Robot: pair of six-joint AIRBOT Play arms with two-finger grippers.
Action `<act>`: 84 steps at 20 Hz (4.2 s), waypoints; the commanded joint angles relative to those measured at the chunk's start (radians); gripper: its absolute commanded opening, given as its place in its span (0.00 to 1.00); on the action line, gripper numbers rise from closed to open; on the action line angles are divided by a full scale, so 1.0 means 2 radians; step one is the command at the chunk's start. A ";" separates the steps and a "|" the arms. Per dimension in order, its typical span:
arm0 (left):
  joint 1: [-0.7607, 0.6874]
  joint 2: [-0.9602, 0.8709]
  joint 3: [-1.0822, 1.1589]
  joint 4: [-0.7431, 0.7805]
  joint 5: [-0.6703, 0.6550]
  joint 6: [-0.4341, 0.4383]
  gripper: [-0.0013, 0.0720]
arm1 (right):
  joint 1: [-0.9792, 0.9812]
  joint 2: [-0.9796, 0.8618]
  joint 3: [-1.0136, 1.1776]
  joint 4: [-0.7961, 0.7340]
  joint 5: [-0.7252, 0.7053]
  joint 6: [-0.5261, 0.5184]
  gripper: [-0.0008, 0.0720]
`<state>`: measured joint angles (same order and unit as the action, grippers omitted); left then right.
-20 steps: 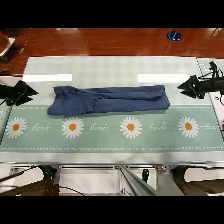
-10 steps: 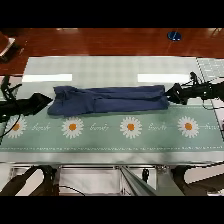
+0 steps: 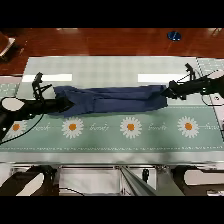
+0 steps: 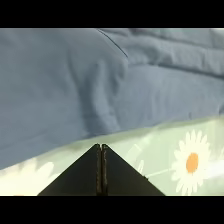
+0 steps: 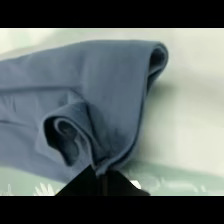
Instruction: Fold the shirts.
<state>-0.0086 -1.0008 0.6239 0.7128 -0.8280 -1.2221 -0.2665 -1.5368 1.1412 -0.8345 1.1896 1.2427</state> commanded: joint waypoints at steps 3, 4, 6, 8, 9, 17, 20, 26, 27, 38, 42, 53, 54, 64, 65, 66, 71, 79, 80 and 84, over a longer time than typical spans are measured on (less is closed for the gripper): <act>-0.103 -0.014 0.001 -0.043 0.092 0.003 0.04 | -0.047 0.200 -0.080 -0.061 0.037 -0.003 0.04; -0.122 -0.025 0.008 -0.055 0.106 0.003 0.04 | -0.056 0.240 -0.097 -0.061 0.041 -0.003 0.04; -0.163 -0.067 0.043 -0.058 0.113 0.003 0.04 | -0.067 0.315 -0.122 -0.059 0.057 0.001 0.04; -0.209 -0.125 0.097 -0.058 0.113 0.003 0.04 | -0.068 0.381 -0.136 -0.056 0.073 0.020 0.04; -0.233 -0.160 0.132 -0.058 0.113 0.003 0.04 | -0.068 0.410 -0.138 -0.049 0.079 0.030 0.04; -0.375 -0.432 0.429 -0.057 0.008 -0.039 0.04 | -0.067 0.495 -0.138 0.016 0.099 0.068 0.04; -0.416 -0.481 0.488 -0.058 -0.004 -0.093 0.04 | -0.067 0.495 -0.138 0.029 0.097 0.066 0.04; -0.383 -0.469 0.508 -0.040 -0.074 -0.093 0.04 | -0.067 0.495 -0.138 0.029 0.098 0.066 0.04; -0.357 -0.457 0.507 -0.018 -0.102 -0.093 0.04 | -0.067 0.495 -0.138 0.029 0.099 0.066 0.04; 0.013 0.072 0.072 0.146 -0.048 -0.123 0.04 | 0.186 0.338 -0.120 0.085 -0.088 0.068 0.04; 0.085 0.267 -0.063 0.145 -0.049 -0.133 0.04 | 0.306 0.170 -0.012 0.086 -0.136 0.066 0.04; 0.091 0.355 -0.144 0.132 -0.044 -0.173 0.04 | 0.415 -0.135 0.210 0.113 -0.140 0.085 0.59; 0.091 0.353 -0.144 0.132 -0.044 -0.173 0.04 | 0.412 -0.137 0.212 0.109 -0.125 0.077 0.59; 0.091 0.347 -0.144 0.132 -0.056 -0.171 0.04 | 0.209 0.144 0.107 -0.302 0.071 0.168 0.57; 0.091 0.347 -0.144 0.132 -0.063 -0.172 0.04 | 0.198 0.194 0.051 -0.390 0.055 0.213 0.57; 0.091 0.344 -0.144 0.132 -0.070 -0.172 0.04 | 0.181 0.246 -0.019 -0.454 0.028 0.268 0.57; 0.091 0.333 -0.145 0.132 -0.078 -0.172 0.04 | 0.106 0.354 -0.287 -0.152 -0.142 0.247 0.57; 0.091 0.328 -0.145 0.131 -0.078 -0.172 0.04 | 0.178 0.147 -0.274 0.077 -0.144 0.083 0.57; 0.091 0.328 -0.145 0.131 -0.079 -0.172 0.04 | 0.179 0.124 -0.262 0.081 -0.134 0.076 0.57; 0.091 0.328 -0.145 0.131 -0.076 -0.172 0.04 | 0.186 0.049 -0.211 0.107 -0.113 0.060 0.57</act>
<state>0.1734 -0.3439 0.3336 0.9756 -0.9836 -1.5650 0.0872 -1.3300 0.6605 -0.6960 0.9360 1.4117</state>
